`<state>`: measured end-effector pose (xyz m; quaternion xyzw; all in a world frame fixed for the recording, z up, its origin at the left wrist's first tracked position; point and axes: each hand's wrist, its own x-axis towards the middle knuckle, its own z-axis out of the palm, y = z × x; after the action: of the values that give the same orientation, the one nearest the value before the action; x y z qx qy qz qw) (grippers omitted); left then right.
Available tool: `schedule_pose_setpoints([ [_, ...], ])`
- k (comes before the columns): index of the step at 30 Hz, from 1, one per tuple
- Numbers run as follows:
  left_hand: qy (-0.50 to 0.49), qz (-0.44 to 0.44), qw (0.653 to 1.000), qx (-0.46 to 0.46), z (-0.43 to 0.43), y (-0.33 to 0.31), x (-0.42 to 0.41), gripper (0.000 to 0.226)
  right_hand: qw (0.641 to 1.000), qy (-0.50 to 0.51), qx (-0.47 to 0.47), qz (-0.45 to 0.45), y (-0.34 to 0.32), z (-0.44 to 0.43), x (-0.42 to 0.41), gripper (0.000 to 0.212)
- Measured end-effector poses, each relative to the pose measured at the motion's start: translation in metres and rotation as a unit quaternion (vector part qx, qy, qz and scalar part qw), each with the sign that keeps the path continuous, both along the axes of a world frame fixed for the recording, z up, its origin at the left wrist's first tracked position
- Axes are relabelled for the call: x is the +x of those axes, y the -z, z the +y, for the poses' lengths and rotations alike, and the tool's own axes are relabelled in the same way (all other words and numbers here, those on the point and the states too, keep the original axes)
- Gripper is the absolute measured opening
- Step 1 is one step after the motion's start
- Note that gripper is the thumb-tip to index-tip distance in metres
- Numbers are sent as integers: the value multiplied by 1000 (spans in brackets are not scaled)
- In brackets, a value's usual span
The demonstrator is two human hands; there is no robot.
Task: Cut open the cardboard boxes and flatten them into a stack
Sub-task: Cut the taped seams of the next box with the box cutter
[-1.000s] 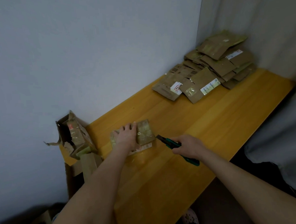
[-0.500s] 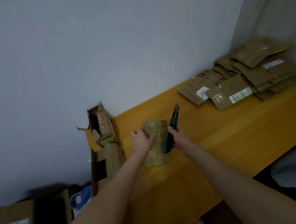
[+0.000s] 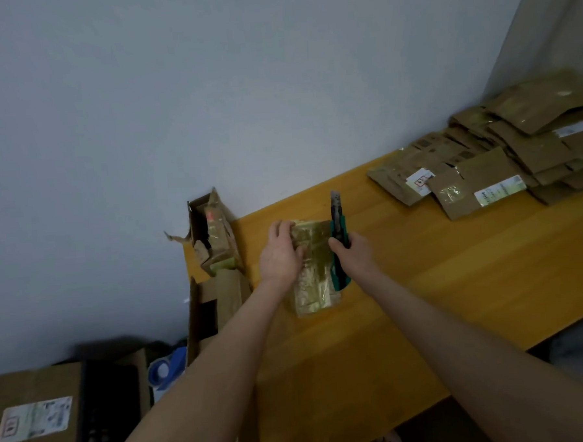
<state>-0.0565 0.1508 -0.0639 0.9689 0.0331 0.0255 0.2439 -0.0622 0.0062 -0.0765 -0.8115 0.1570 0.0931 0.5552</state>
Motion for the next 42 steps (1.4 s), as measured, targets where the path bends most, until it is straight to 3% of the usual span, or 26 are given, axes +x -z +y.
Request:
schedule_pose_setpoints([
  [9,13,11,1000,-16,-8,-1,4,44,997,-30,-56,-34,-1,-14,-52,18],
  [11,15,8,1000,-15,-10,-1,3,43,991,-65,-109,-51,-3,-16,-59,31],
  [15,17,8,1000,-10,-15,-1,2,44,954,-120,-254,-105,-10,-16,-64,58],
  [20,-3,12,1000,-12,-18,-2,0,44,891,-159,-410,-117,-16,-15,-67,57],
  [37,-26,18,999,-3,-12,-1,6,38,849,-238,-456,-118,-20,-13,-61,57],
  [42,-25,22,999,3,-11,-1,8,37,858,-225,-445,-123,-18,-11,-61,57],
])
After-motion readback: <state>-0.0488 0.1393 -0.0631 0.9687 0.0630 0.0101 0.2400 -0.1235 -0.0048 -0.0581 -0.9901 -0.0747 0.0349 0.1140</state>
